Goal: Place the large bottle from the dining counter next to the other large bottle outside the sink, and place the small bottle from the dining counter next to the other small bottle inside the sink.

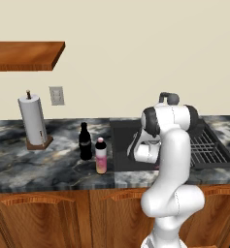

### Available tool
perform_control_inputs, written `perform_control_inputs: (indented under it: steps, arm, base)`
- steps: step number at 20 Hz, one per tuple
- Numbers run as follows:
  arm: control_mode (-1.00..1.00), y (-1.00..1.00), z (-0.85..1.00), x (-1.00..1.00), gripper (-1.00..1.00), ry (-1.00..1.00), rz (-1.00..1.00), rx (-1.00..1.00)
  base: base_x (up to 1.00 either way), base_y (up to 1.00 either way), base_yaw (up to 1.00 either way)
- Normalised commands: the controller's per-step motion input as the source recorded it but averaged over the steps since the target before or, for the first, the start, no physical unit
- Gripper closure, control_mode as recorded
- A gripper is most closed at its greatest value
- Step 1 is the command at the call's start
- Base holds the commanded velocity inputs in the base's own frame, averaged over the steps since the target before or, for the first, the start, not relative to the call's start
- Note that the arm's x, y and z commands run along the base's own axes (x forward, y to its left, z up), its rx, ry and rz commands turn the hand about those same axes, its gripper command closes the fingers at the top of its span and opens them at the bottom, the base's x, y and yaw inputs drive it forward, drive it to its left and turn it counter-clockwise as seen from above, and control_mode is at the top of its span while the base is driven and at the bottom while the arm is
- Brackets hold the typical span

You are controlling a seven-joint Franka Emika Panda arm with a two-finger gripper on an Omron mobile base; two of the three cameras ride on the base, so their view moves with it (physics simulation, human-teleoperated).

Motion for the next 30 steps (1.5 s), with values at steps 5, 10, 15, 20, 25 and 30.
perform_control_inputs:
  steps: [5,10,15,20,25,30]
  arm:
    - [-1.0,-0.01,-0.6,0.01,1.0,-0.12,0.0,-0.03]
    - [-1.0,0.0,-0.53,0.0,1.0,-0.12,0.0,-0.03]
    - [-1.0,0.0,-0.38,0.0,1.0,-0.13,0.0,-0.05]
    - [-1.0,0.0,-0.39,0.0,-1.0,-0.13,0.0,-0.08]
    - [-1.0,0.0,-0.32,-0.04,-1.0,-0.15,0.0,-0.02]
    - [-1.0,-0.01,-0.24,-0.03,-1.0,-0.14,0.0,-0.01]
  base:
    - [0.0,0.0,0.0]
    - [0.0,0.0,0.0]
    - [0.0,0.0,0.0]
    - [0.0,0.0,0.0]
    - [0.0,0.0,0.0]
    - [0.0,0.0,0.0]
